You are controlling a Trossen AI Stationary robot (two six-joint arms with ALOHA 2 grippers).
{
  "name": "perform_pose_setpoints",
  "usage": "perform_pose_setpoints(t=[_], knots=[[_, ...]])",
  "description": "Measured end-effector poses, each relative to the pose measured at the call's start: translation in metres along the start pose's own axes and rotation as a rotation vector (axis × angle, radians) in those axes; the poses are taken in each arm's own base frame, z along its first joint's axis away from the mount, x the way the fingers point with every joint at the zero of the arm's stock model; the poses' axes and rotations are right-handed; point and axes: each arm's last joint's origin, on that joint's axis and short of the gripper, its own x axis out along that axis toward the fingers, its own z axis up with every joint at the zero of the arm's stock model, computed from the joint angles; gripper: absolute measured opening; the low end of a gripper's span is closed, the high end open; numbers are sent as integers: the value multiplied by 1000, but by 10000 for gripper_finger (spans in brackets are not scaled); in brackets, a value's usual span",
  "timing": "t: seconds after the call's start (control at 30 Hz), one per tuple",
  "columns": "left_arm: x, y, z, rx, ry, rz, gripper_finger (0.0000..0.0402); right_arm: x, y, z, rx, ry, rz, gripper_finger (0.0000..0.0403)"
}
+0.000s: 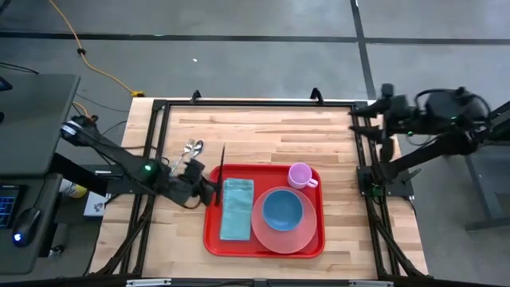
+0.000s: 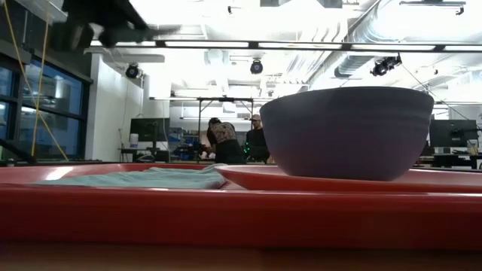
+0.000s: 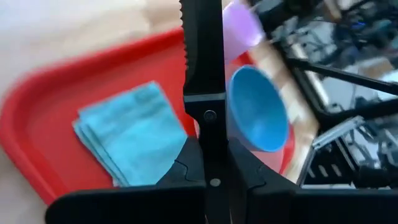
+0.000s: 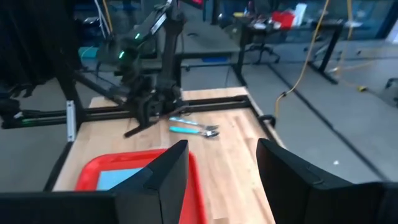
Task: Set up tray
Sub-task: Put the knife into the blue napkin
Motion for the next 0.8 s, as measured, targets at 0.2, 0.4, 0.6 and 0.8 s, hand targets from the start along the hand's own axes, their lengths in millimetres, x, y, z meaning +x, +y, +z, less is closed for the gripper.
perform_pose_setpoints(t=[0.2, 0.4, 0.6, 0.8], knots=[[38, -11, -34, -170, 93, 79, 47, -32, -15, -7, -51, -48, -37, 169], [76, -34, -49, -246, 195, 152, 47, -51, -24, -12, -71, -79, -86, 169], [99, -60, -36, -250, 190, 241, 47, -50, -24, -16, -88, -39, -73, 169], [105, -76, -20, -192, 309, 500, 47, -46, -21, -19, -103, 16, -13, 169]])
